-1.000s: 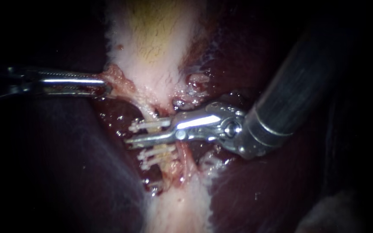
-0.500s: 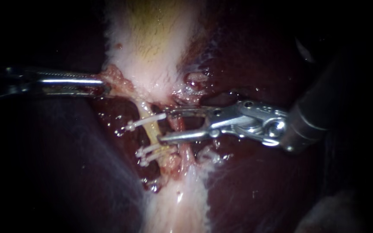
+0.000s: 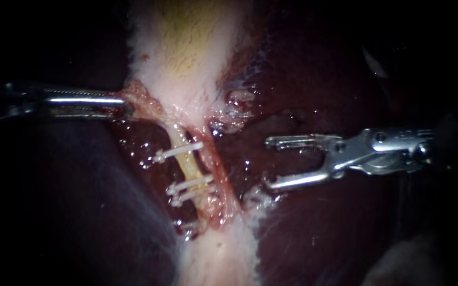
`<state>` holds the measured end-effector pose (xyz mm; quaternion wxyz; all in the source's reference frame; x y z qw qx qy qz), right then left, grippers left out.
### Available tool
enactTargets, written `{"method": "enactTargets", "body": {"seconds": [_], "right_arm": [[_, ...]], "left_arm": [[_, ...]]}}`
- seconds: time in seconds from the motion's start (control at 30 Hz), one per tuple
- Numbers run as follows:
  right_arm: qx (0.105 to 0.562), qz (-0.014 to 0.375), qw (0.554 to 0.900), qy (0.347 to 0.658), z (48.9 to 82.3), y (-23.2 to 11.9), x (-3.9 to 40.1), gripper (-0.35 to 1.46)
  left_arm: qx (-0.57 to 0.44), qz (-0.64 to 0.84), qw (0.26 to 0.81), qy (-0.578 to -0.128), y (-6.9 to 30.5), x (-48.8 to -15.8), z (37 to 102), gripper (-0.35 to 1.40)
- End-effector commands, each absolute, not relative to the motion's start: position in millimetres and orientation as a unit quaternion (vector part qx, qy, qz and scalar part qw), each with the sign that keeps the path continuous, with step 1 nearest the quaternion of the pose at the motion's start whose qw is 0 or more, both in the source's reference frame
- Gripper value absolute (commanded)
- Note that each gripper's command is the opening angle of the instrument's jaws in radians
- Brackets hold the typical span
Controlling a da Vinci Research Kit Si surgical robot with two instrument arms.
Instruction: Going back third clip left tube
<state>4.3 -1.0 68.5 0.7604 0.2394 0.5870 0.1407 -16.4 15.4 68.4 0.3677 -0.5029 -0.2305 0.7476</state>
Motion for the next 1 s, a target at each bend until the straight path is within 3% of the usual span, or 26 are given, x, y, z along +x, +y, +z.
{"method": "enactTargets", "body": {"seconds": [0.03, 0.37, 1.0], "right_arm": [[0.238, 0.139, 0.762, 0.586, 68.4, -1.0, 3.9, 0.50], [0.234, 0.132, 0.765, 0.585, 67.8, -0.7, 2.4, 0.50], [0.234, 0.132, 0.765, 0.586, 67.4, -1.0, 2.4, 0.50]], "left_arm": [[-0.503, 0.748, 0.368, -0.230, 15.4, -16.4, 68.4, -0.35], [-0.503, 0.748, 0.368, -0.230, 15.5, -16.7, 68.7, -0.35], [-0.501, 0.753, 0.365, -0.223, 15.2, -21.5, 73.7, -0.35]]}}
